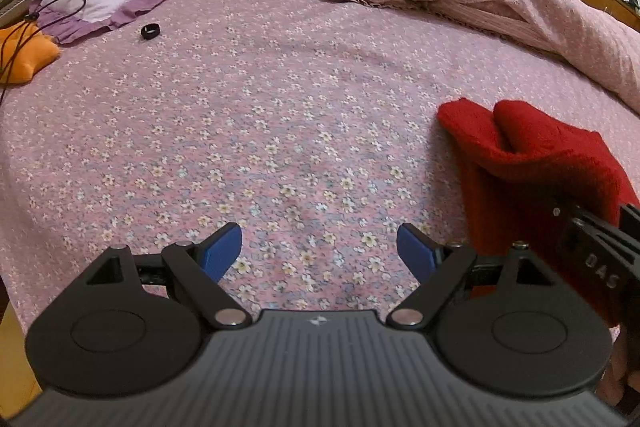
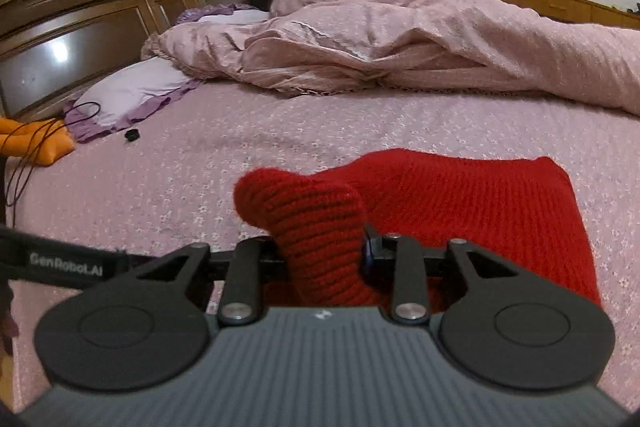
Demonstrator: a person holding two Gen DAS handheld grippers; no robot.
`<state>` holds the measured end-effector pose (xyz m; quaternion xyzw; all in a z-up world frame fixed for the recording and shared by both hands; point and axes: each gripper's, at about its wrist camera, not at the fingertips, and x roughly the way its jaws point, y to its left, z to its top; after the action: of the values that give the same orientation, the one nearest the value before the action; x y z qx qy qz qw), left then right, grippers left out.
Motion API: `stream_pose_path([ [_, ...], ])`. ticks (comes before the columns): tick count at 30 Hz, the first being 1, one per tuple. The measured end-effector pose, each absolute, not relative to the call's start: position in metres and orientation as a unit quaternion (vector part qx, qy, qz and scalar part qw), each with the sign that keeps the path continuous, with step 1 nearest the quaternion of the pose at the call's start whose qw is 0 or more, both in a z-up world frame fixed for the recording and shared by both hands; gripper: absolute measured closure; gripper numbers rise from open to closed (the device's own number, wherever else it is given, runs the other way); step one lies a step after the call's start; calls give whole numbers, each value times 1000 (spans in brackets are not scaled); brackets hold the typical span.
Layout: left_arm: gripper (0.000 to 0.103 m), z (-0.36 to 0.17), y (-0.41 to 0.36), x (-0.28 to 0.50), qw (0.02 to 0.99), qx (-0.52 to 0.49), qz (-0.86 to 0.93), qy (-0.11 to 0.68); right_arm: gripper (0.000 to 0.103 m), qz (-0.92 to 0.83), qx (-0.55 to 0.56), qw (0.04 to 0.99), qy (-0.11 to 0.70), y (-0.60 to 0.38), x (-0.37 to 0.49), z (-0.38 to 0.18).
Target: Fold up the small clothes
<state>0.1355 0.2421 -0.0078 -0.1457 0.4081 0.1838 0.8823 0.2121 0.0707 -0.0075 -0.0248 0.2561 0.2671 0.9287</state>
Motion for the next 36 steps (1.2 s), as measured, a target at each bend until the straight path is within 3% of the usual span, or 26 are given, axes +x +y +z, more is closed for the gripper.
stream_pose_path([
  [11,15,16,230,136,895,-141,163,390,42,298,49,913,275,45,194,14],
  [26,15,67,170,153,924,-122,61,357,42,265,137,919,256,-46,177,38],
  [36,17,49,128,204,920,-96,19,378,41,179,189,929,262,-100,196,10],
])
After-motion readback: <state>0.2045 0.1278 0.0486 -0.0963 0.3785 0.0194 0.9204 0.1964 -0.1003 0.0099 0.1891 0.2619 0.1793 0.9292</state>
